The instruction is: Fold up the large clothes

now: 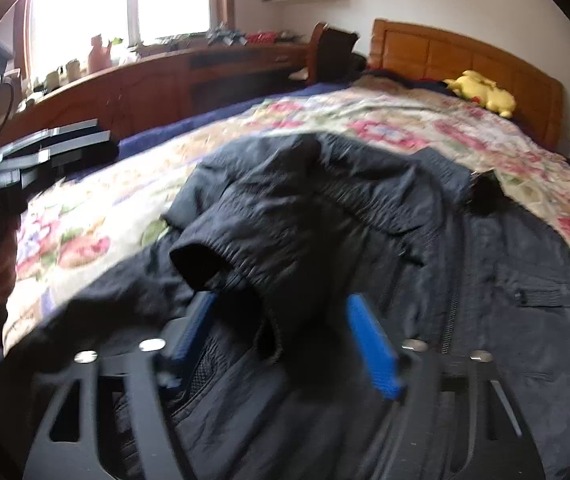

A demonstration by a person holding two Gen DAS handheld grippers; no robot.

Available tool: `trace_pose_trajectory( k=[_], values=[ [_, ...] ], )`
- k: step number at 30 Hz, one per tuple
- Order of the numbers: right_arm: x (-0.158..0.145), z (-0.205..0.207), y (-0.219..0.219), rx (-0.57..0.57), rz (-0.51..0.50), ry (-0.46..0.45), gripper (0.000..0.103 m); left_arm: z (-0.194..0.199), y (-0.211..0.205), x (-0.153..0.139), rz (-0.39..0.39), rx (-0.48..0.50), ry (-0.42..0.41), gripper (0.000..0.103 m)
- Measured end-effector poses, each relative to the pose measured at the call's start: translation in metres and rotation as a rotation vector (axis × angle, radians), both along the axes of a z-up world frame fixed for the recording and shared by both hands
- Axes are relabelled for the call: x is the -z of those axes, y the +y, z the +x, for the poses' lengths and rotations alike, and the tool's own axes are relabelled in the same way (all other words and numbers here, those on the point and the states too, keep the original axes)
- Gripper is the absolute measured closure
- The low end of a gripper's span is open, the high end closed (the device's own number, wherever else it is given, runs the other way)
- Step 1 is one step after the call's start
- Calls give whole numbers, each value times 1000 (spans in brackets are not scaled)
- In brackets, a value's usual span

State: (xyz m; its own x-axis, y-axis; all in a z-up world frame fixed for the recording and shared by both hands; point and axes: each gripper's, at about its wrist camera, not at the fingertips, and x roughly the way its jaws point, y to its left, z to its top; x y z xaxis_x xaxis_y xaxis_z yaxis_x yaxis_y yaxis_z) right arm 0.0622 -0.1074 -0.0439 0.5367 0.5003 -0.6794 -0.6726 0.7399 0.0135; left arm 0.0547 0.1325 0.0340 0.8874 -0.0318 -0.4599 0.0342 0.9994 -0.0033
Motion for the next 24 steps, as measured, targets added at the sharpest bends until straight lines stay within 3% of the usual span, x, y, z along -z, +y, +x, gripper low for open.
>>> trace_pose_trajectory(
  k=[3, 5, 13, 17, 24],
  values=[
    [12, 9, 4, -12, -30, 29, 90, 1, 0, 1, 3, -16, -13, 21],
    [7, 8, 2, -14, -13, 24, 95, 1, -3, 2, 5, -13, -14, 21],
    [-17, 10, -35, 85, 94, -72, 98, -2, -12, 3, -47, 7, -18, 21],
    [-32, 6, -67, 139, 145, -118, 99, -5, -22, 2, -37, 18, -27, 21],
    [-33, -12, -109, 243, 143, -161, 99, -7, -39, -5, -56, 67, -33, 21]
  ],
)
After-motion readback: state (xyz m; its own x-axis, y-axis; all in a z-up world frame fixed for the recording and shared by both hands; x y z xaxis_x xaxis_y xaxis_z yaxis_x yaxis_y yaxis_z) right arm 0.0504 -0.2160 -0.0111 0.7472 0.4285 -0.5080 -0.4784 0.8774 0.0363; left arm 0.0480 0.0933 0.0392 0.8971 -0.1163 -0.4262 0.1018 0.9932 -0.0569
